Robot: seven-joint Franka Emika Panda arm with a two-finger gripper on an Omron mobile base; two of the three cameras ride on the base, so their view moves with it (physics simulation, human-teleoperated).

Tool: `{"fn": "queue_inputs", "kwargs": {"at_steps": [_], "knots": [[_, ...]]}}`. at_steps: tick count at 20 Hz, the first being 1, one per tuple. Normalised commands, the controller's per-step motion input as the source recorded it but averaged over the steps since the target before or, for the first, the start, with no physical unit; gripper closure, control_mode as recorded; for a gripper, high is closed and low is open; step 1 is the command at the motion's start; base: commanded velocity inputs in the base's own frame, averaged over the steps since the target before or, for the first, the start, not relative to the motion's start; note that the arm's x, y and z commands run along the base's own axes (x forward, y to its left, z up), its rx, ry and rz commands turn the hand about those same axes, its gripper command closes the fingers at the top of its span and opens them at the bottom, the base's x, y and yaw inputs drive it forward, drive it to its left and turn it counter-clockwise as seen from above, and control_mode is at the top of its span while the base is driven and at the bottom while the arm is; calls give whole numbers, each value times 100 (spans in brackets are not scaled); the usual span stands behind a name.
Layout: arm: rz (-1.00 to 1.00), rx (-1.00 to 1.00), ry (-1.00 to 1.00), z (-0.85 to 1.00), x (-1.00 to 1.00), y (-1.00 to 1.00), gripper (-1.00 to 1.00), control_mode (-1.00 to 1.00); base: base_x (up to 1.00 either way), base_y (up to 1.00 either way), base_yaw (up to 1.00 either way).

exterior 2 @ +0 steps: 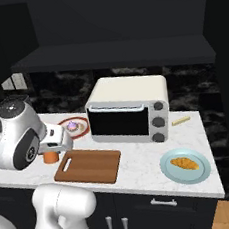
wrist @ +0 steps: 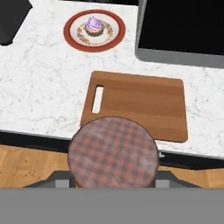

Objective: From the different types of pastries on the counter, select a croissant and place it on the cutting board. Then retrieve a jar of jam from the cabinet and place it alongside the croissant on the cutting board.

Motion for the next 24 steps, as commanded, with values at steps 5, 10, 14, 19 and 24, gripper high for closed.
{"fn": "queue_inputs", "kwargs": {"at_steps": [5,10,14,19,24], "knots": [[-3,7,-9,-22,-2,4,100,-100,0,0,0],[-11,0,-34,-42,42,-3,100,-100,0,0,0],[-1,6,-15,-35,-4,16,100,-100,0,0,0],[-3,0,-53,-100,-53,-2,100,-100,0,0,0],[-2,1,-35,-80,-59,-2,100,-100,0,0,0]]}}
